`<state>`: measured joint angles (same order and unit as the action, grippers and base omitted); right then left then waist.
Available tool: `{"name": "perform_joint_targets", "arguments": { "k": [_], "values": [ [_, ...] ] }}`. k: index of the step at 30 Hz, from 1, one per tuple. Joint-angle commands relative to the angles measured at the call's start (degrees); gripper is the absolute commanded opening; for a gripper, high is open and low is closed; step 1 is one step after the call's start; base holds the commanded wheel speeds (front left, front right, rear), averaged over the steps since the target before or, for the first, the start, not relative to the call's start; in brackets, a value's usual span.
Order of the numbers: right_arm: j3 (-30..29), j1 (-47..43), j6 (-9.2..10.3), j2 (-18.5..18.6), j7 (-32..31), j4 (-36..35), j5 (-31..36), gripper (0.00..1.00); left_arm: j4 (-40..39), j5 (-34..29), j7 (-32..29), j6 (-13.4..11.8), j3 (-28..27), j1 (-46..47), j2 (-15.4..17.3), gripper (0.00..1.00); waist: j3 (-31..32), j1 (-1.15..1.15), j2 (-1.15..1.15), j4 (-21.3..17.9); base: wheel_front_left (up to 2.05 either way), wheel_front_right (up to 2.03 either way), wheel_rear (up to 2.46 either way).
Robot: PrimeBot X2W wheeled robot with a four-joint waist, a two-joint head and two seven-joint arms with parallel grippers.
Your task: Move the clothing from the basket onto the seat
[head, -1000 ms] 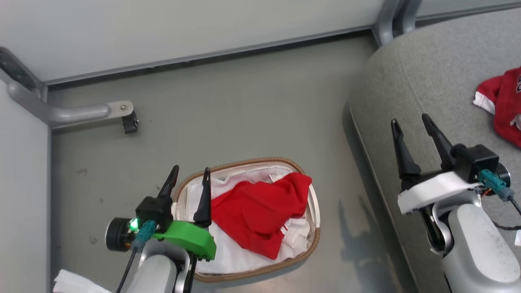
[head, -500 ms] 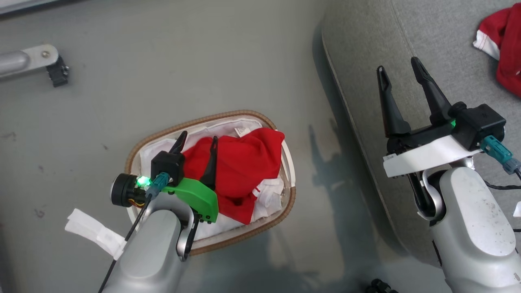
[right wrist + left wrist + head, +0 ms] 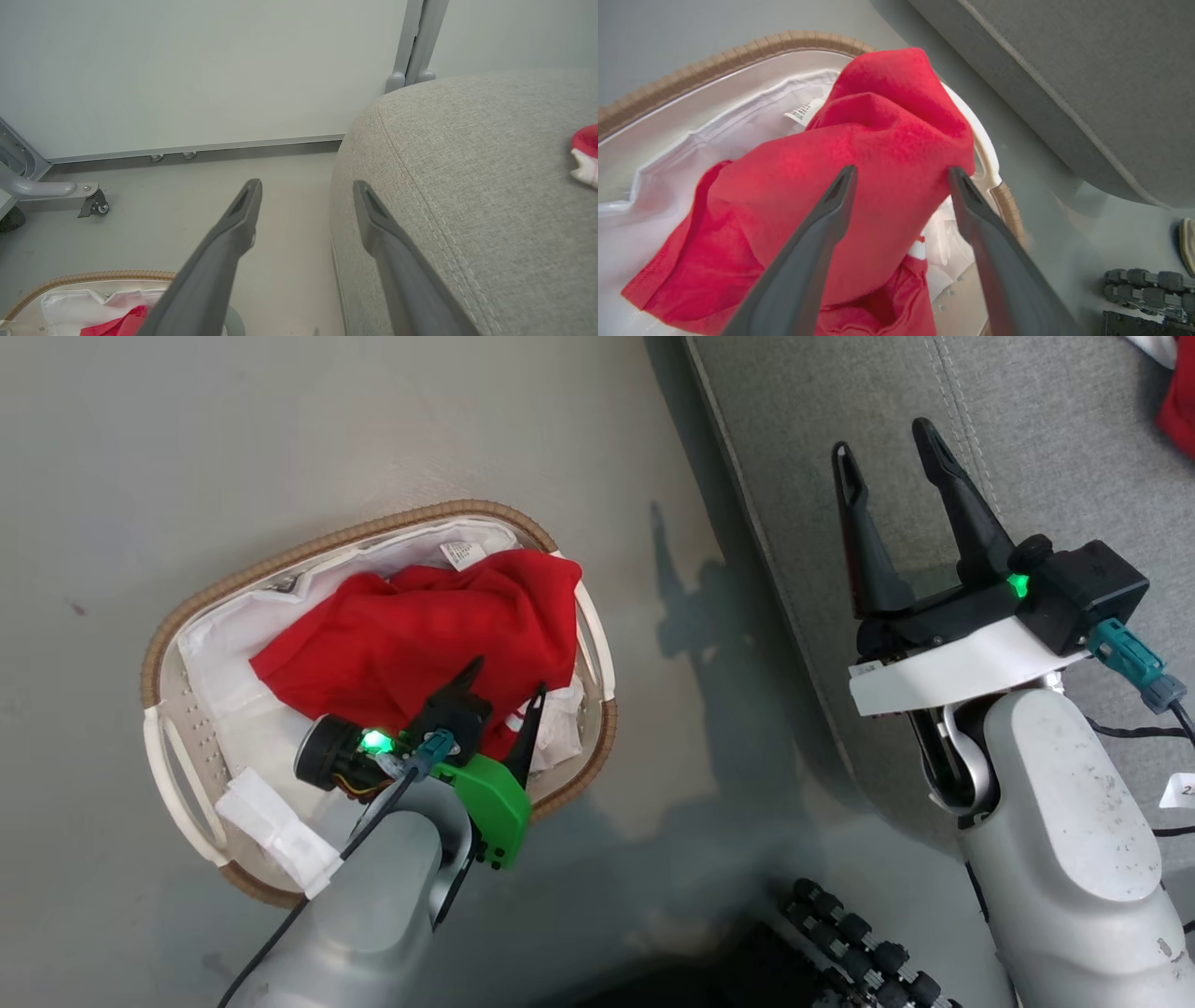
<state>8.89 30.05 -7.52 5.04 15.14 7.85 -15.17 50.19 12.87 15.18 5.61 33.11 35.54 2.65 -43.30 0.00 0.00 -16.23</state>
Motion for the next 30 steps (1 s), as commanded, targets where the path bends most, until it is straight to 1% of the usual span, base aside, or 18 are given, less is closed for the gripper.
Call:
{"name": "perform_joint_targets", "arguments": {
  "k": [1,4,9,15,16,17,18,21,26,30],
  "values": [
    [0.2,0.99,0.06,-0.15,0.01,-0.24,-0.21,1.0,0.75,-0.5,-0.04,0.28,0.45,1.55,0.43,1.0,-1.95,0.0,0.0,-1.54,0.0,0.0,0.0],
    [0.4,1.34,0.06,-0.29,0.01,-0.4,-0.41,1.0,2.43,-1.0,-0.04,0.21,1.6,2.21,0.42,1.0,-2.78,0.0,0.0,-1.97,0.0,0.0,0.0],
    [0.57,1.96,0.06,-0.59,0.01,-0.95,-0.33,1.0,5.05,-2.54,-0.05,-1.69,2.58,4.24,0.42,1.0,-4.35,0.0,0.0,-2.71,0.0,0.0,0.0],
    [0.46,2.38,0.06,-0.91,0.01,-1.23,-0.14,1.0,6.3,-3.31,-0.05,-3.68,1.33,6.66,0.43,1.0,-5.39,0.0,0.0,-3.04,0.0,0.0,0.0],
    [0.46,2.38,0.06,-0.97,0.01,-1.14,-0.11,1.0,6.0,-3.5,-0.04,-3.83,1.16,6.8,0.4,0.84,-5.36,0.0,0.0,-3.01,0.0,0.0,0.0],
    [0.45,2.36,0.06,-0.98,0.01,-1.02,-0.06,1.0,5.9,-3.71,-0.05,-3.53,1.32,6.8,0.39,0.16,-5.2,0.0,0.0,-2.95,0.0,0.0,0.0],
    [0.45,2.27,0.06,-1.01,0.01,-0.83,-0.01,1.0,5.75,-3.6,-0.04,-3.56,1.1,6.65,0.42,0.0,-4.9,0.0,0.0,-2.83,0.0,0.0,0.0],
    [0.59,2.1,0.06,-1.13,0.01,-0.26,-0.03,1.0,4.45,-3.3,-0.05,-3.87,0.59,5.61,0.39,0.0,-3.7,0.0,0.0,-2.46,0.0,0.0,0.0],
    [0.77,1.08,0.07,-1.19,0.01,1.19,0.0,1.0,0.11,-2.06,-0.05,-4.32,-1.06,2.1,0.38,0.0,1.1,0.0,0.0,-1.05,0.0,0.0,0.0],
    [0.45,-0.09,0.06,-0.78,0.01,2.22,0.17,1.0,-2.87,-1.21,-0.05,-4.0,-1.13,-0.24,0.36,0.0,5.25,0.0,0.0,0.75,0.0,0.0,0.0]
  ]
}}
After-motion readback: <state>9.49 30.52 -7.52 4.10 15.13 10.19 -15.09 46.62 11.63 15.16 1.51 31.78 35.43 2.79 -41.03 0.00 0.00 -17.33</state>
